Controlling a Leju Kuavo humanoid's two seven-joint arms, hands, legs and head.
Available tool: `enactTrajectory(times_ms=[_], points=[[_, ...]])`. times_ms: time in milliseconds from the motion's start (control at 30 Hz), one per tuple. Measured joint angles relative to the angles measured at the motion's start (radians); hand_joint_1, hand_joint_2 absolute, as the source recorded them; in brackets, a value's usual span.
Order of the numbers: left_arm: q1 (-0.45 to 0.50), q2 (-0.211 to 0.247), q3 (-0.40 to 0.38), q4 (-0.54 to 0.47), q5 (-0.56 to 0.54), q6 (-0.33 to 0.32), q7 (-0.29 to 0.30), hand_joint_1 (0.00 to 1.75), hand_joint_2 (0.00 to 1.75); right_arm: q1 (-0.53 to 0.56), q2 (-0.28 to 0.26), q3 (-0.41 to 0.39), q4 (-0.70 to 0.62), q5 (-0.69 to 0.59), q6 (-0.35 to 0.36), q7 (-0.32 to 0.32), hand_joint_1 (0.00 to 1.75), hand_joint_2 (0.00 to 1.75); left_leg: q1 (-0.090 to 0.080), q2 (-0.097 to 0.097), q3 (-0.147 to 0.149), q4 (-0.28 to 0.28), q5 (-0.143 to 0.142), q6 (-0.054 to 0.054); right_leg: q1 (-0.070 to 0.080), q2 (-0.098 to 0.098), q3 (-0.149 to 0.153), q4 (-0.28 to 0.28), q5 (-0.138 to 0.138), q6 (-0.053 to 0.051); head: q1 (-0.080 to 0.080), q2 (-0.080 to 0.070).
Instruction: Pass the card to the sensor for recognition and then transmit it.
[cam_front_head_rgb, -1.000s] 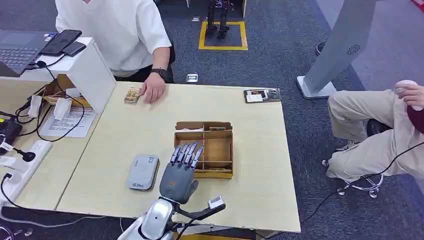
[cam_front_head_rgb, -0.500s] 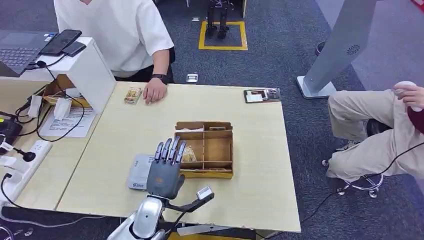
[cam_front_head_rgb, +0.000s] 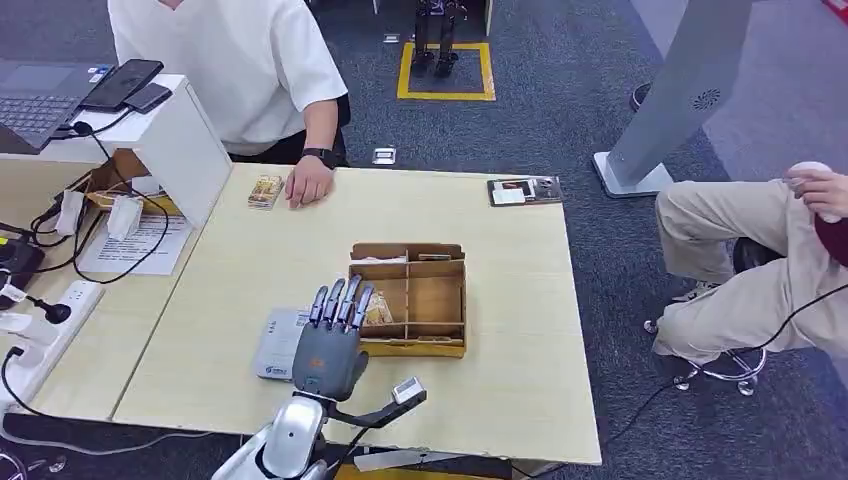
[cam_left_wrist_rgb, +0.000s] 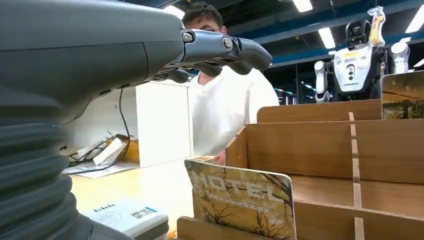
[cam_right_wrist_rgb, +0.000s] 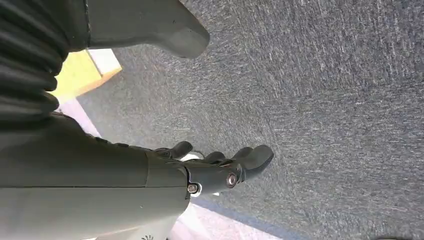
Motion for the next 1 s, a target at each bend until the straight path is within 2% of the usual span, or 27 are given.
enactTrajectory(times_ms=[367, 733, 767, 800, 867, 967, 1000], points=[[0.016, -0.011, 0.000, 0.000, 0.000, -0.002, -0.070, 0.00, 1.75, 0.000, 0.000, 0.000, 0.000, -0.004, 0.000, -0.001, 0.00, 1.75, 0.000, 0.000, 0.000, 0.000, 0.000, 0.000, 0.000, 0.000, 0.000, 0.000, 0.000, 0.000, 0.000, 0.000], [0.019, -0.016, 0.000, 0.000, 0.000, -0.002, -0.072, 0.00, 1.75, 0.000, 0.000, 0.000, 0.000, -0.004, 0.000, -0.001, 0.00, 1.75, 0.000, 0.000, 0.000, 0.000, 0.000, 0.000, 0.000, 0.000, 0.000, 0.000, 0.000, 0.000, 0.000, 0.000], [0.020, -0.017, 0.000, 0.000, 0.000, -0.002, -0.079, 0.09, 1.75, 0.000, 0.000, 0.000, 0.000, -0.004, 0.000, 0.000, 0.00, 1.75, 0.000, 0.000, 0.000, 0.000, 0.000, 0.000, 0.000, 0.000, 0.000, 0.000, 0.000, 0.000, 0.000, 0.000], [0.022, -0.020, 0.000, 0.000, 0.002, -0.013, -0.105, 0.89, 1.75, 0.000, 0.000, 0.000, 0.000, -0.003, 0.000, -0.001, 0.00, 1.75, 0.000, 0.000, 0.000, 0.000, 0.000, 0.000, 0.000, 0.000, 0.000, 0.000, 0.000, 0.000, 0.000, 0.000], [0.024, -0.025, 0.000, 0.003, 0.003, -0.024, -0.124, 1.05, 1.75, 0.000, 0.000, 0.000, 0.000, 0.000, 0.000, 0.000, 0.00, 1.75, 0.000, 0.000, 0.000, 0.000, 0.000, 0.000, 0.000, 0.000, 0.000, 0.000, 0.000, 0.000, 0.000, 0.000], [0.029, -0.032, 0.000, 0.011, 0.003, -0.037, -0.145, 0.82, 1.75, 0.000, 0.000, 0.001, 0.000, 0.002, 0.000, -0.001, 0.00, 1.75, 0.000, 0.000, 0.000, 0.000, 0.000, 0.000, 0.000, 0.000, 0.000, 0.000, 0.000, 0.000, 0.000, 0.000], [0.030, -0.034, 0.000, 0.013, 0.003, -0.040, -0.148, 0.80, 1.75, 0.000, 0.000, 0.002, 0.000, 0.003, 0.000, 0.000, 0.00, 1.75, 0.000, 0.000, 0.000, 0.000, 0.000, 0.000, 0.000, 0.000, 0.000, 0.000, 0.000, 0.000, 0.000, 0.000]])
